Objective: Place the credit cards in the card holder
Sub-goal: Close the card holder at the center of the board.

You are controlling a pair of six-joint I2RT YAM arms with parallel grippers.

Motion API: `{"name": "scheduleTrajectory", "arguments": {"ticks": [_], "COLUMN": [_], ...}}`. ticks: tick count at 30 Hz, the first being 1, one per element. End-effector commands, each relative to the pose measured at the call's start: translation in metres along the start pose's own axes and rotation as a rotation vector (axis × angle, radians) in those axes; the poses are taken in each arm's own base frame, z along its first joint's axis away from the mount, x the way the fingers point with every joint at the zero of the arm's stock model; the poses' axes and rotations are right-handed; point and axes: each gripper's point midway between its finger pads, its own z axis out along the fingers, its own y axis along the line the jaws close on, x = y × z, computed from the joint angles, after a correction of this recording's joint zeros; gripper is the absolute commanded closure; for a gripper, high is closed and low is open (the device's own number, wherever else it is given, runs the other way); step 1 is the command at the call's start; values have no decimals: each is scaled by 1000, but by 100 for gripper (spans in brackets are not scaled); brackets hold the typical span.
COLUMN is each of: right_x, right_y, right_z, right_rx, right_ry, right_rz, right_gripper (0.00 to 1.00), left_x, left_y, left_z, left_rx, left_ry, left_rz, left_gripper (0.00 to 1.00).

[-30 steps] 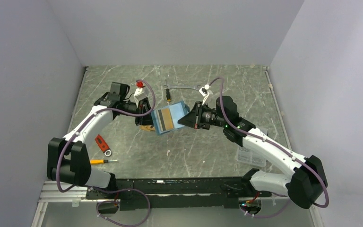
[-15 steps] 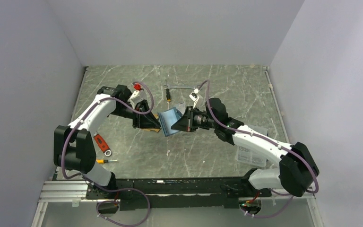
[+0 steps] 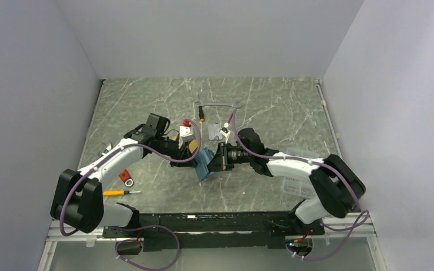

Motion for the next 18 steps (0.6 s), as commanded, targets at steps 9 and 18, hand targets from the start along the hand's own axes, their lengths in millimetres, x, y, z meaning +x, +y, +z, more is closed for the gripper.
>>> {"name": "scheduleTrajectory", "arguments": {"ticks": [9, 18], "right_x": [39, 59], "right_y": [-56, -101], "right_z": [30, 25], "right_rx": [11, 164], "right_ry": [158, 142], "right_rz": [75, 153], "right_gripper": [100, 78], "left_x": [39, 56], "left_y": [47, 46], "left_z": [36, 60], "left_rx": [-201, -229], "left_ry": [254, 420], "left_rz": [182, 341], "left_gripper": [81, 81]}}
